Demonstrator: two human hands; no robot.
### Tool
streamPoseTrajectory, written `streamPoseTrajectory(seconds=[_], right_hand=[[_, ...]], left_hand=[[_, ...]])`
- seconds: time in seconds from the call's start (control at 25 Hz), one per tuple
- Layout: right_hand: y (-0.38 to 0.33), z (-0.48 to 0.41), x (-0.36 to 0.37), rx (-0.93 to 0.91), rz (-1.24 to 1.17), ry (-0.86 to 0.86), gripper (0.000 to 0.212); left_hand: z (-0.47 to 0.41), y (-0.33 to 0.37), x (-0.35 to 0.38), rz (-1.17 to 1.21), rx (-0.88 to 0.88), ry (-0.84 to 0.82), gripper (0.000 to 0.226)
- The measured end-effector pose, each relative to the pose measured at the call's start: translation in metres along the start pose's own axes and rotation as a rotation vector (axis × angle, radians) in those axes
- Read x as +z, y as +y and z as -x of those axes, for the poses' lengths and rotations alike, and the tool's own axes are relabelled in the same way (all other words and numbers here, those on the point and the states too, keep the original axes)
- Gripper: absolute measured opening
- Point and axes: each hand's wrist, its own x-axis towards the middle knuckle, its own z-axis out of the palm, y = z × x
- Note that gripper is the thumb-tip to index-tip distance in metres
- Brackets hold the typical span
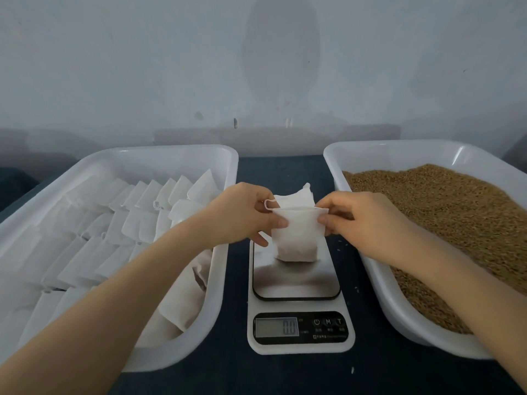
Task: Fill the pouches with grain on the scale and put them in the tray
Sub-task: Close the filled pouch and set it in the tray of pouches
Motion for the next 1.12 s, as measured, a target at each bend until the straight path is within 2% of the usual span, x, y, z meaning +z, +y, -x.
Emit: streamPoseTrajectory(seconds=[0.96, 1.12], right_hand=[[-0.005, 0.000, -0.001, 0.026, 0.013, -0.017, 0.019], [-0.005, 0.001, -0.010, 0.025, -0.044, 0.051, 0.015]], left_hand=[[0.005, 0.008, 0.001, -0.133, -0.024, -0.059, 0.017], [0.003, 0.006, 0.001, -0.155, -0.027, -0.066, 0.013]])
